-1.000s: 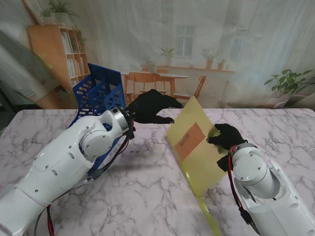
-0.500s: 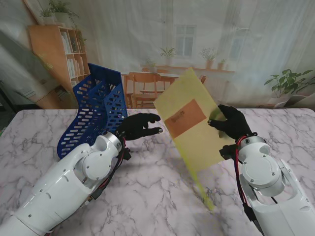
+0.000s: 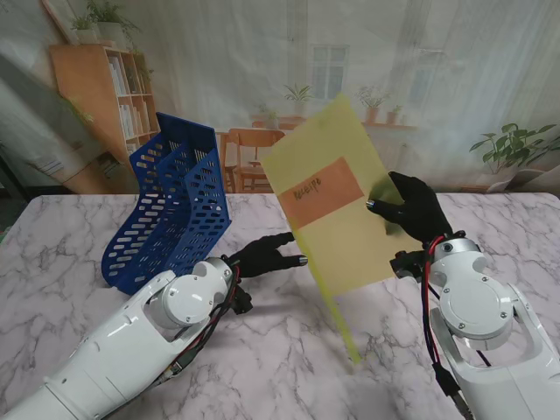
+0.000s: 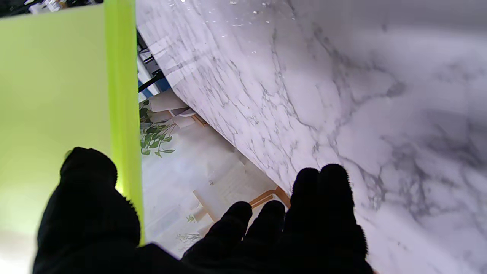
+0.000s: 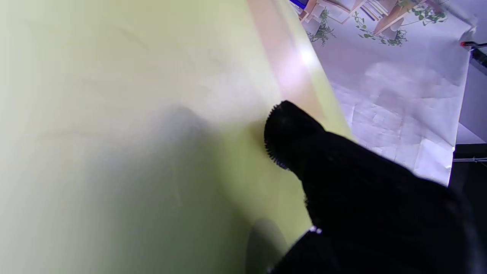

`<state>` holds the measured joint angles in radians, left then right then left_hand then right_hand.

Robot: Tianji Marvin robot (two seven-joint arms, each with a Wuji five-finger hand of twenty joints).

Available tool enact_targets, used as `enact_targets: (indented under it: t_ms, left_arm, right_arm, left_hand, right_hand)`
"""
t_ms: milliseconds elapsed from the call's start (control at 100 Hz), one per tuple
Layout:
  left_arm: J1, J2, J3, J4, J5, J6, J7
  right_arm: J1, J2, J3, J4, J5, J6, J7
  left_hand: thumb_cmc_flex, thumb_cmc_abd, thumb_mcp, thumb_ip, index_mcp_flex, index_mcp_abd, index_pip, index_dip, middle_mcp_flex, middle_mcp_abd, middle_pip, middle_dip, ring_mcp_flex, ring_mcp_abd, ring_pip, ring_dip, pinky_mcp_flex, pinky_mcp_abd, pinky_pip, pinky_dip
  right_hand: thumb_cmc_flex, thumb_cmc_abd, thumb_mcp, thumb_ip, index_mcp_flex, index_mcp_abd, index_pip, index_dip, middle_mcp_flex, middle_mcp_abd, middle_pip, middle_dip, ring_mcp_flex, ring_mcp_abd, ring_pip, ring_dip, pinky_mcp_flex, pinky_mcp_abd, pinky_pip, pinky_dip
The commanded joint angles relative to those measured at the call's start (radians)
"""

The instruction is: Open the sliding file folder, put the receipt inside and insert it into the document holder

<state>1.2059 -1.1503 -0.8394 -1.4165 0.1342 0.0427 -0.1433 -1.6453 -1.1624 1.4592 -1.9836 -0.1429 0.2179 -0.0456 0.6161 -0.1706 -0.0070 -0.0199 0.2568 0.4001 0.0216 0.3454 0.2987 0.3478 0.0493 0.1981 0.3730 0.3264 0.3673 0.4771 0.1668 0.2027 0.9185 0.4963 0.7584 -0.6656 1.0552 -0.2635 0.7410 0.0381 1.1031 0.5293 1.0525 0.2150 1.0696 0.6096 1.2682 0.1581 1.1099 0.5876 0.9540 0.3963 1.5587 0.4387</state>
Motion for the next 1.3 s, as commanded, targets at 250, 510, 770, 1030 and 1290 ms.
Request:
enact_targets:
  t_ms: [250,510,770,1030,1290]
  left_arm:
    - [0.009,-0.042,-0.003,0.005,-0.184,-0.025,-0.03]
    - [0.042,-0.07,-0.024,-0.028,-0.262,-0.039,0.051]
    - [0.064,-0.087,-0.046,-0.063,-0.236,-0.075,0.152]
    - [0.061,-0.058,-0.08,-0.095,-0.144,-0.118,0.126]
    - [0.065,-0.037,-0.111,-0.114,-0.158,-0.157,0.066]
  right_arm:
    - [-0.011,-0.003,-0.015,0.003,0.007,-0.004,0.008]
    - [-0.009,-0.005,-0.031,0.024,0.009,0.0,0.003]
    - [-0.016,0.002,-0.031,0.03,0.006,-0.003,0.029]
    - [-0.051,0.019,-0.007,0.018,0.03,0.019,0.115]
    - [-0.086,0.035,0.016,0.015,0.063,0.035,0.192]
  left_hand:
    - [-0.058,-0.081,-0.026,-0.022,-0.059,-0.241,0.03,-0.002,-0.031,-0.052,-0.044,-0.028,-0.031,0.037,-0.06,-0.064,-0.006,0.003,-0.063,-0.05]
    - [0.306,0.046,0.0,-0.007,0.326,-0.373,0.358,0.194,0.257,-0.142,0.032,0.02,0.122,-0.012,-0.032,-0.102,0.092,0.062,-0.015,-0.046]
    - [0.674,0.009,0.048,0.016,0.45,-0.273,0.682,0.198,0.679,-0.147,0.318,0.104,0.478,-0.055,0.173,-0.06,0.324,0.038,0.188,-0.005]
    - [0.674,0.001,0.071,0.009,0.444,-0.289,0.75,0.253,0.742,-0.135,0.384,0.158,0.546,-0.055,0.25,-0.008,0.394,0.018,0.274,-0.004]
    - [0.675,0.004,0.068,0.009,0.435,-0.304,0.761,0.293,0.743,-0.143,0.402,0.18,0.553,-0.059,0.26,0.014,0.396,0.008,0.284,-0.011]
  right_hand:
    - [0.078,0.043,0.066,0.016,0.001,-0.159,0.091,0.039,-0.001,-0.009,0.054,0.013,0.045,-0.074,0.035,0.009,0.016,-0.039,0.02,0.018]
    - [0.078,0.047,0.063,0.016,-0.001,-0.165,0.09,0.039,-0.005,-0.013,0.052,0.015,0.044,-0.072,0.024,0.006,0.006,-0.036,0.011,0.021]
    - [0.08,0.068,0.048,0.017,-0.027,-0.177,0.093,0.057,-0.034,-0.038,0.044,0.032,0.042,-0.056,-0.042,-0.012,-0.051,-0.034,-0.02,0.038]
    - [0.087,0.121,0.01,0.019,-0.107,-0.111,0.119,0.063,-0.229,-0.027,-0.02,0.067,-0.141,-0.009,-0.145,0.008,-0.269,0.007,-0.056,0.083]
    - [0.083,0.151,-0.046,0.028,-0.132,-0.052,0.128,0.039,-0.602,-0.001,-0.337,-0.204,-0.67,0.039,-0.542,-0.155,-0.67,0.108,-0.345,0.096]
